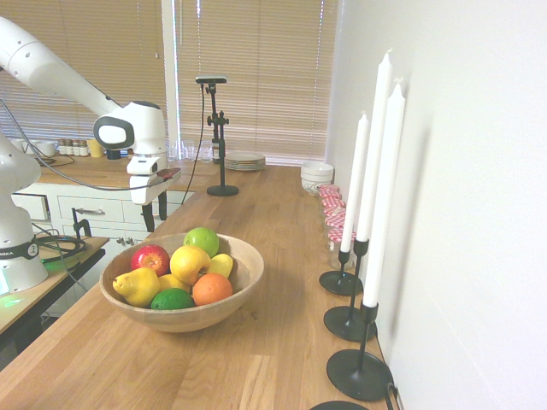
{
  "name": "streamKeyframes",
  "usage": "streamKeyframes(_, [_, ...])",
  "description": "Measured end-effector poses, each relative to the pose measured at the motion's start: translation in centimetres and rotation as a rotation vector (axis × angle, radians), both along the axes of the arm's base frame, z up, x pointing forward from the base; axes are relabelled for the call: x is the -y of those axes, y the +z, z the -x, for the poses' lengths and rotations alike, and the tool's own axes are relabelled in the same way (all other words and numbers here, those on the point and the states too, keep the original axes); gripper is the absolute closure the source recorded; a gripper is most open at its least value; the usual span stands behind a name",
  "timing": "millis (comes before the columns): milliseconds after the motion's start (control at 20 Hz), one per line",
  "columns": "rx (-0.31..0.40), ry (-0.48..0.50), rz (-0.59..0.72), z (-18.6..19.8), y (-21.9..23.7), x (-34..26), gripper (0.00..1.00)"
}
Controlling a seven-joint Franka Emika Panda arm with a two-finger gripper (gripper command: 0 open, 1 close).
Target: Take green apple out of the basket
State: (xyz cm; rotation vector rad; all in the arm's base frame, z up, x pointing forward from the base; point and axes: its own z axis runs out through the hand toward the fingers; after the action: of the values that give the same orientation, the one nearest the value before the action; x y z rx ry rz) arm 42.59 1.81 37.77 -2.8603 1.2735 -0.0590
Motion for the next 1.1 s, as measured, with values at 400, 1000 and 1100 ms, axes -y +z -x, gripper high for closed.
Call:
streamKeyframes(400, [0.029,-0.026,0.019,-1.4,2.4,1.9,0.00])
streamKeyframes(1000, [0.075,-0.155,0.050,-2.8,9.4,11.8,0.00])
streamKeyframes(1100, [0.077,-0.170,0.050,-2.8,10.2,14.0,0.00])
